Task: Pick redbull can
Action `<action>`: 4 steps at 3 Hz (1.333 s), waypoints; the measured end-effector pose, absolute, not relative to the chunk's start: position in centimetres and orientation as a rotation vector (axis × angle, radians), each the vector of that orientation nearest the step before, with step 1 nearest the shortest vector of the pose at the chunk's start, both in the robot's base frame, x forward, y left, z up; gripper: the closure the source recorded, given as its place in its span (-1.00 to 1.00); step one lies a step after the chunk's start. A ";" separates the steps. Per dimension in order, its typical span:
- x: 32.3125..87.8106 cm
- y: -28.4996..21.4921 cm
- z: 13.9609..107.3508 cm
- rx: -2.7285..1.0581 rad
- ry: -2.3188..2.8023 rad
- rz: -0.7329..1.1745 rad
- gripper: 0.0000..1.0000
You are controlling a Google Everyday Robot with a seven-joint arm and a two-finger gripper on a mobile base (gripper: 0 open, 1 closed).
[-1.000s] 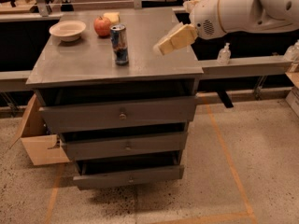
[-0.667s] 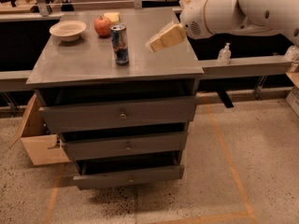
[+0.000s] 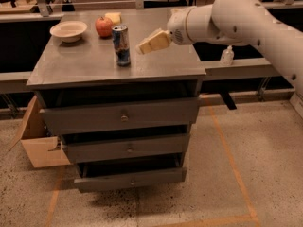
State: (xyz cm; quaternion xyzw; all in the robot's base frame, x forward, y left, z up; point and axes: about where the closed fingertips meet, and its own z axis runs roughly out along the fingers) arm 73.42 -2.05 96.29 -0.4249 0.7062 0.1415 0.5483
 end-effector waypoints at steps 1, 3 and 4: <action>75.6 0.4 93.6 -1.009 1.678 0.402 -1.00; 80.4 4.2 90.6 -1.037 1.630 0.462 -1.00; 81.2 6.4 89.5 -1.052 1.614 0.514 -1.00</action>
Offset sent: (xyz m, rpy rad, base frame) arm 0.0811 0.0553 -0.0689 0.0646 0.0260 0.0654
